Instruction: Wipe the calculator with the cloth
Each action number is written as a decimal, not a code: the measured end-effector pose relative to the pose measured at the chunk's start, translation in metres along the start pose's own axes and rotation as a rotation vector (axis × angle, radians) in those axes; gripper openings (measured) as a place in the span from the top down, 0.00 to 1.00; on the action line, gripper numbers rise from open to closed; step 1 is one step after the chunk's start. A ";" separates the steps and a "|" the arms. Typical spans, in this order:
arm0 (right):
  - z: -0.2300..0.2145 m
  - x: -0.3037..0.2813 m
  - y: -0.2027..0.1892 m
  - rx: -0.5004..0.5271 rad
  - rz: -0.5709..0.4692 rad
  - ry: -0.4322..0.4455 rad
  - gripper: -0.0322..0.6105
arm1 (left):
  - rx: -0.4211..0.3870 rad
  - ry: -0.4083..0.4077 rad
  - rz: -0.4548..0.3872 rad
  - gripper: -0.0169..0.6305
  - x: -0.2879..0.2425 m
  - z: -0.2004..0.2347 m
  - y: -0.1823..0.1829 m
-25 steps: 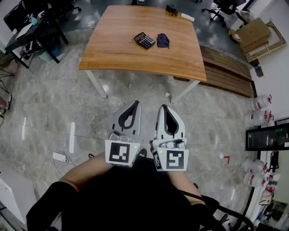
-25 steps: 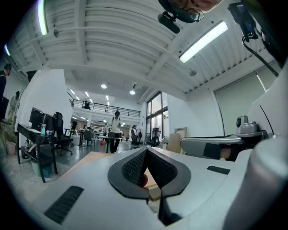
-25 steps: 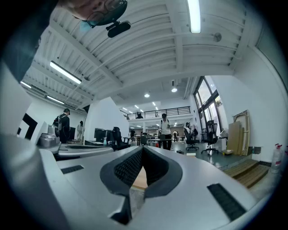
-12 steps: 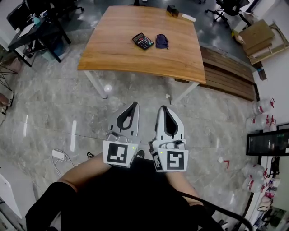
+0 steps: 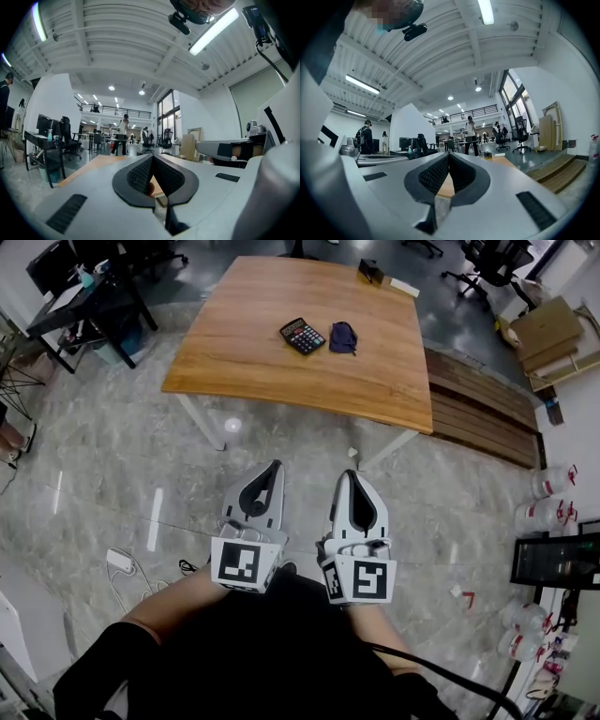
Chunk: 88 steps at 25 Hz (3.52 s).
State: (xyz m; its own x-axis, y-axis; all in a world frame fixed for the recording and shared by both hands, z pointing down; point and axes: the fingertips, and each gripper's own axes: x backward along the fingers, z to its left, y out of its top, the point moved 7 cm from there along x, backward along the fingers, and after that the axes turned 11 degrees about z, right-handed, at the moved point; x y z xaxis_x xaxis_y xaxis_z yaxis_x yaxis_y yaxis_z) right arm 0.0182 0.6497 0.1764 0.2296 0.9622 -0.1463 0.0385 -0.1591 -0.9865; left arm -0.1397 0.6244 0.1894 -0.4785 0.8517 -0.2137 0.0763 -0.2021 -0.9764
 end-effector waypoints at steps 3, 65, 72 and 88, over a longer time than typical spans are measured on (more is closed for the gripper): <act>-0.011 -0.037 -0.004 -0.003 0.017 0.000 0.93 | 0.008 -0.016 0.004 0.98 -0.035 0.013 -0.002; -0.221 -0.723 -0.173 0.063 0.436 0.152 0.92 | 0.002 -0.075 0.502 0.98 -0.678 0.303 -0.136; -0.209 -0.718 -0.189 -0.038 0.462 0.098 0.92 | 0.036 -0.116 0.532 0.58 -0.684 0.328 -0.135; -0.221 -0.704 -0.201 -0.161 0.504 0.022 0.93 | 0.278 -0.221 0.673 0.79 -0.720 0.353 -0.165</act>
State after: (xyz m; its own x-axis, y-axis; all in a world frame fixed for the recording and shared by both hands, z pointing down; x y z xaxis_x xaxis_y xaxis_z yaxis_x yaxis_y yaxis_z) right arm 0.0636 -0.0448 0.4940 0.2785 0.7529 -0.5963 0.0668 -0.6346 -0.7700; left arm -0.1163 -0.1264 0.5153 -0.5728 0.3906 -0.7206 0.2043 -0.7834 -0.5870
